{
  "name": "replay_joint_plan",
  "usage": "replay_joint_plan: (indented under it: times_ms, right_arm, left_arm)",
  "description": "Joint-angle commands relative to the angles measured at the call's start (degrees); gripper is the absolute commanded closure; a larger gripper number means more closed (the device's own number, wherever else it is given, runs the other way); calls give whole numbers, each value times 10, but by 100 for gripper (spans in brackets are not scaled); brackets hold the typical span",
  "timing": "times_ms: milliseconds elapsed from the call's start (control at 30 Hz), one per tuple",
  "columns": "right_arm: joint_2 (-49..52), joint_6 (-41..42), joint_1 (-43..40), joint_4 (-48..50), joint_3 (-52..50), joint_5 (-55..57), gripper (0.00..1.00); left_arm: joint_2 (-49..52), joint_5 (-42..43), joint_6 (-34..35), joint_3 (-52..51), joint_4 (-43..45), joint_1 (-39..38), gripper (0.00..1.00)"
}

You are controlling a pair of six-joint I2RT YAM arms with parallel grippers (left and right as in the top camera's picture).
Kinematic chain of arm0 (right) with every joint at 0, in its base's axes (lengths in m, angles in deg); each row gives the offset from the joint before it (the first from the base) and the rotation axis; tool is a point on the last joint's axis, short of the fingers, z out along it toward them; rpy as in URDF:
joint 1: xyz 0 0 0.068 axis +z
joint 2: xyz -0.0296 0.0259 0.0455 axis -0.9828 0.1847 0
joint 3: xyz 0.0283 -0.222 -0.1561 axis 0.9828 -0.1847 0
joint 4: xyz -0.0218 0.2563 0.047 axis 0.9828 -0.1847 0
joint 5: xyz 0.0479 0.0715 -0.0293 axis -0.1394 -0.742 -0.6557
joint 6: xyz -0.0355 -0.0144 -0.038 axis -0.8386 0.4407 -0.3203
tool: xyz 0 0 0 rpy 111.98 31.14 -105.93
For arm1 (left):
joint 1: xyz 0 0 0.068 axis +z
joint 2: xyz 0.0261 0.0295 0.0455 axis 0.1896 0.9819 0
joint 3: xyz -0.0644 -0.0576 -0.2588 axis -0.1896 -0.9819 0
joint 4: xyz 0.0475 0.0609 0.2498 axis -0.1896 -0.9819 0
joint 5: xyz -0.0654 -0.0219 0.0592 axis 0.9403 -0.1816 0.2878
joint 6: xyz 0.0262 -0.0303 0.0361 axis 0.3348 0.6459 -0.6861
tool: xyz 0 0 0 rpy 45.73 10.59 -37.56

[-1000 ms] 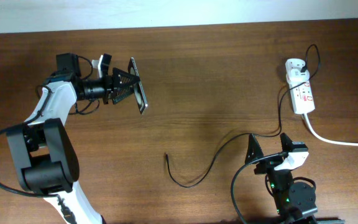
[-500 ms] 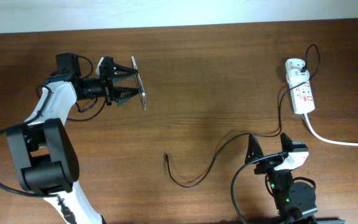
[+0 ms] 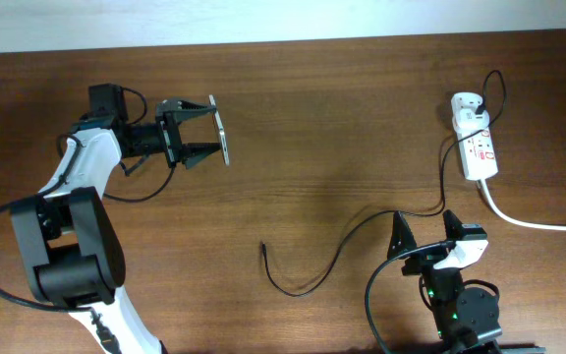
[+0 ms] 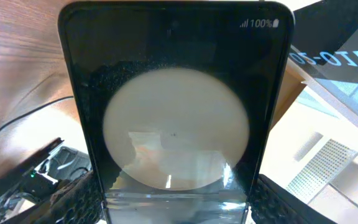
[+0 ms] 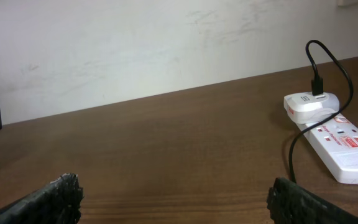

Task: Plug charger to phone and switch on socket
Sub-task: 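Lift the phone with the left gripper and tilt it upright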

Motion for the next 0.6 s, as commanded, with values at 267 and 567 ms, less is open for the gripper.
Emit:
replay_joint_plan:
  times_ms: [267, 567]
  right_arm:
    - [-3, 3, -3, -2, -5, -3, 1]
    - [-3, 3, -3, -2, -5, -3, 1]
  left_arm:
    - [4, 16, 61, 12, 1, 3, 100]
    - [4, 16, 72, 12, 1, 3, 100]
